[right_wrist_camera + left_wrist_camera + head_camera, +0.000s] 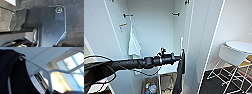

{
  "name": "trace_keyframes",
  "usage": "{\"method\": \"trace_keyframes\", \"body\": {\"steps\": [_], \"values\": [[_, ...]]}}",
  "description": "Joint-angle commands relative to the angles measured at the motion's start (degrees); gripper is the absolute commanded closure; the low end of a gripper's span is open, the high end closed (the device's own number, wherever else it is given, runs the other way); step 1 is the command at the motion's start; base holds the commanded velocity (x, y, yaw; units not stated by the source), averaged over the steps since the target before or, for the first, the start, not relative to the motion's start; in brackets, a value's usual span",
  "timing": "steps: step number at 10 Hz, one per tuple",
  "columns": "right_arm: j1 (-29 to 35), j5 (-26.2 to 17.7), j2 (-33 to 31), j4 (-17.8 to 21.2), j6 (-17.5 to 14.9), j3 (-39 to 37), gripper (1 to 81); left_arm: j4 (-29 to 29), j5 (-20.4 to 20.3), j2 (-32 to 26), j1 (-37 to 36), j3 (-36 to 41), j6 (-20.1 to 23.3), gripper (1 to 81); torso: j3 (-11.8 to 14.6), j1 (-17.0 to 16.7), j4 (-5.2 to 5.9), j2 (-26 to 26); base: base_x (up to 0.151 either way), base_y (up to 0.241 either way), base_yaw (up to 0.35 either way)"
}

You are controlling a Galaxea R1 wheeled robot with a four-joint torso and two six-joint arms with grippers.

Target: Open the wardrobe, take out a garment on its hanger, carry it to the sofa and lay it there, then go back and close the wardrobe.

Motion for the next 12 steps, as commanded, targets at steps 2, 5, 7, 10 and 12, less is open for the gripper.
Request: {"method": "trace_keyframes", "body": {"steps": [2, 5, 7, 10, 12], "values": [[-0.69, -3.9, -3.56, -1.88, -0.15, 3.48, 1.0, 1.88, -1.99, -2.02, -9.48, 2.6, 0.48, 81.1, 0.0, 0.0, 0.0, 0.0, 0.0, 0.0, -0.222], [-2.97, -2.94, -4.88, -1.61, -0.06, 4.61, 1.0, 2.31, -1.99, -4.39, -9.39, 4.62, 0.57, 81.1, 0.0, -0.02, 0.0, -0.02, 0.0, 0.0, -0.225], [-3.85, -2.06, -5.58, -1.53, -0.06, 6.73, 1.0, 2.67, -1.91, -5.27, -9.3, 5.5, 0.4, 81.1, 0.0, -0.02, 0.0, -0.02, 0.0, 0.0, -0.229], [-4.29, -1.44, -5.67, -1.18, -0.06, 7.17, 1.0, 2.67, -1.91, -5.45, -9.12, 5.77, 0.31, 81.1, 0.0, -0.02, 0.0, -0.02, 0.0, 0.0, -0.228], [-4.21, -1.44, -5.67, -1.0, -0.06, 6.91, 1.0, 2.67, -1.9, -5.45, -9.12, 5.77, 0.31, 81.1, 0.02, -0.02, 0.0, -0.02, 0.0, 0.0, -0.229]]}}
